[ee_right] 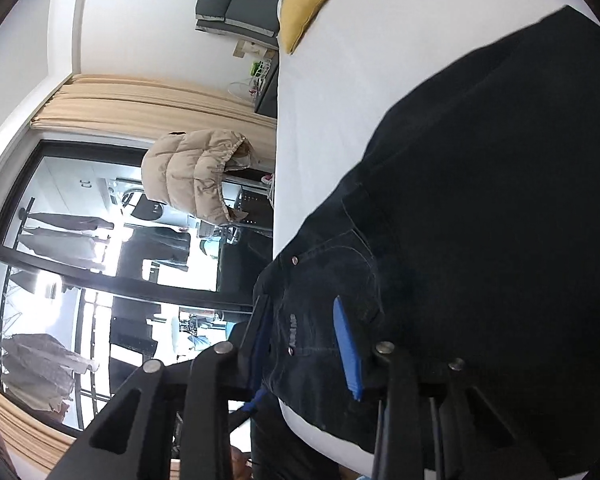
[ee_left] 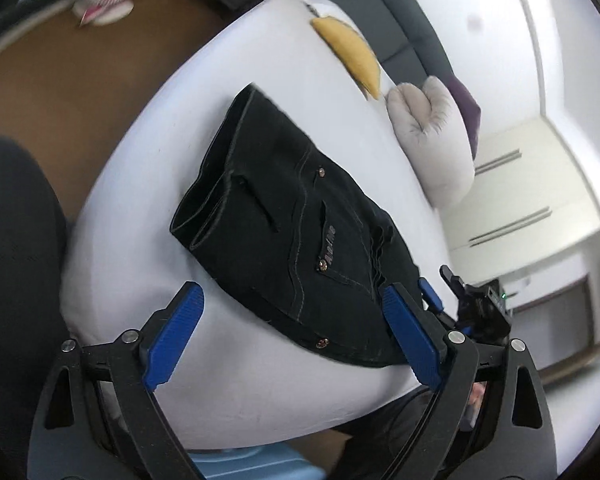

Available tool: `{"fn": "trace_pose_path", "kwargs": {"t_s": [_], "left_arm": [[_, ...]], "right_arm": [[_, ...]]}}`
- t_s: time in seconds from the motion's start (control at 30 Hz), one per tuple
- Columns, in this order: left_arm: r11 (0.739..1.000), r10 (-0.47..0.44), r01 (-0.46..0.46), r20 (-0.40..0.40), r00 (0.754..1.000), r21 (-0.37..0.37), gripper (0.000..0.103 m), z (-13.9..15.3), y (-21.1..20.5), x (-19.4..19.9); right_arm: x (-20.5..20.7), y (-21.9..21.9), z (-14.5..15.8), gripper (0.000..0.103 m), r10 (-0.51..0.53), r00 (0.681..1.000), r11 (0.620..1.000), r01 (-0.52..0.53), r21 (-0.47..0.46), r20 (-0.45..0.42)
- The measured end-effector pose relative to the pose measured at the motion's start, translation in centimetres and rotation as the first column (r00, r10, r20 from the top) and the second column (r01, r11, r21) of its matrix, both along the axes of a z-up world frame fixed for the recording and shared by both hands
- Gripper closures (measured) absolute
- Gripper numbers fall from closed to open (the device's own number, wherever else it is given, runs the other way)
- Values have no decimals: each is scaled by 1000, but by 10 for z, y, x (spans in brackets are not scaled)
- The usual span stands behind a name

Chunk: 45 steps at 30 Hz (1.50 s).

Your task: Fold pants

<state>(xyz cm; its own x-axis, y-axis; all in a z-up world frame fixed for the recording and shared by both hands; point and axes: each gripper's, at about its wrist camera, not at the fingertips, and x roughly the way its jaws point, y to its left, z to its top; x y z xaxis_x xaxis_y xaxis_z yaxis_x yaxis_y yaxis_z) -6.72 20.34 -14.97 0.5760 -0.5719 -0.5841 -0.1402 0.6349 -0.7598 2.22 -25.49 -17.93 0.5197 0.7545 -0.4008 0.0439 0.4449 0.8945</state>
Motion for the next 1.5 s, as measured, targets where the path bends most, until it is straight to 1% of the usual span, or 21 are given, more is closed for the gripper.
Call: {"fn": "trace_pose_path", "kwargs": {"t_s": [0.13,0.2,0.37,0.47,0.53,0.57,0.6,0.63,0.73,0.8,0.9,0.97,1.0,1.03,1.1,1.23,1.3,1.37,1.4,1.43,1.5], "left_arm": [[998,29,-30,-17,999,-59,13,-13,6,6],[996,45,-47,-28,999,-71,13,-20,8,11],[986,92,-98,-53,994,-138,15,-33,11,14],[982,107,-116,-73,992,-146,34,-39,15,18],[983,105,-117,-92,990,-143,69,-45,17,25],[983,99,-114,-105,990,-144,75,-48,18,26],[983,97,-113,-110,989,-147,76,-49,17,30],[984,98,-112,-106,990,-136,80,-47,16,32],[995,86,-90,-67,994,-50,85,-32,9,33],[997,74,-74,-36,997,-11,85,-20,4,33],[998,43,-44,15,999,55,86,3,-6,33],[994,17,-23,55,998,106,86,20,-15,34],[991,-2,-9,78,997,136,86,28,-20,35],[988,-16,1,93,996,156,86,35,-24,34],[977,-56,27,129,990,213,86,50,-37,37],[952,-138,80,180,974,295,86,77,-72,55],[934,-189,113,203,961,338,86,87,-99,65],[909,-253,151,227,940,388,86,100,-126,68],[900,-274,163,234,933,404,86,105,-141,74],[884,-307,181,242,920,431,86,109,-155,75],[842,-385,228,249,889,489,86,112,-189,75]], "right_arm": [[4,-2,3,67,0,1000,1000,0,10,0],[4,-3,3,67,0,1000,1000,0,13,-2],[10,-1,-1,67,7,1000,1000,-7,27,-21],[10,-2,-3,67,9,1000,1000,-9,25,-27],[11,-4,-5,67,13,999,1000,-12,15,-38],[13,-4,-5,67,14,999,1000,-14,7,-45],[16,-3,-4,67,18,998,1000,-19,-4,-54],[20,-2,-4,67,28,998,999,-29,-21,-65],[33,4,-4,67,79,992,995,-85,-61,-103],[45,10,-4,67,120,985,989,-130,-75,-125],[57,19,-19,67,161,966,974,-188,-124,-200],[63,24,-39,81,172,944,959,-226,-172,-282],[64,24,-46,96,167,942,959,-224,-173,-291],[64,21,-53,103,156,942,965,-209,-156,-298],[59,16,-63,103,137,946,977,-178,-120,-293],[48,18,-60,103,133,965,975,-169,-147,-227],[46,16,-58,103,140,965,976,-173,-135,-221],[45,14,-52,82,147,968,978,-173,-114,-203],[43,12,-42,58,141,975,981,-161,-105,-172],[41,7,-32,40,126,982,984,-141,-106,-139],[38,-3,-12,29,100,991,989,-110,-102,-93]]}}
